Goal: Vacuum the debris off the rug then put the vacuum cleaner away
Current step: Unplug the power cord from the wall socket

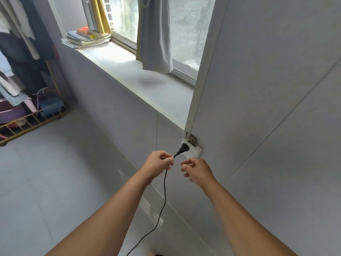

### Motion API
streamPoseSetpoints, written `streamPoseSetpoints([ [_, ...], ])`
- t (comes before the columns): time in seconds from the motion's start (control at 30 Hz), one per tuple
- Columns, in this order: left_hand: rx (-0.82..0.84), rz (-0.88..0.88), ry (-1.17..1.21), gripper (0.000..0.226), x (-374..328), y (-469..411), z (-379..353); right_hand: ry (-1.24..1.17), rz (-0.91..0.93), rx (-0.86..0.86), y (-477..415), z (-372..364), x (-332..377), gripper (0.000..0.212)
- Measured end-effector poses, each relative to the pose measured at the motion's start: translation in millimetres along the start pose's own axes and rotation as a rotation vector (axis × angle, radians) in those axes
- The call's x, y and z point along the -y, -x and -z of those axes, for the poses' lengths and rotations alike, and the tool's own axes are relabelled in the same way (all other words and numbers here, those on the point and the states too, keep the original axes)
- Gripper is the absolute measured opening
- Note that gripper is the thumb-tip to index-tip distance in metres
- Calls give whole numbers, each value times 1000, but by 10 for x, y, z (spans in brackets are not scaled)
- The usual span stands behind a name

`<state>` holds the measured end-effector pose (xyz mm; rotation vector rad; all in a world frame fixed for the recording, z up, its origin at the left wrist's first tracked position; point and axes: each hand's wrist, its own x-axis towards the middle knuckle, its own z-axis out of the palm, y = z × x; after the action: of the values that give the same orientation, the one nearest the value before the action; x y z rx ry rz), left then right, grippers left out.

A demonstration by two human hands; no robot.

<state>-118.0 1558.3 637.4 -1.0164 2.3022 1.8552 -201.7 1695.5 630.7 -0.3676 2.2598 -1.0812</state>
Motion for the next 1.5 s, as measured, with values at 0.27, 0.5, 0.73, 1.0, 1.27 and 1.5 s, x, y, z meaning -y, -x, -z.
streamPoseSetpoints([
  [0.27,42,38,-70,22,105,-445,-61,22,-123,-118,-112,-5,-30,9],
  [0.5,13,78,-98,40,114,-708,-187,325,-134,-140,-155,54,-29,52],
  [0.73,77,77,-132,29,126,-895,-280,639,-102,-15,-298,26,2,64],
  [1.0,98,119,-90,28,29,-1106,-422,729,-116,-237,-586,130,68,38],
  [1.27,174,185,-59,25,-92,-1179,-481,957,-63,-274,-870,201,90,37],
  [1.5,207,227,-10,26,-97,-1206,-478,1003,-65,-281,-928,177,91,36],
])
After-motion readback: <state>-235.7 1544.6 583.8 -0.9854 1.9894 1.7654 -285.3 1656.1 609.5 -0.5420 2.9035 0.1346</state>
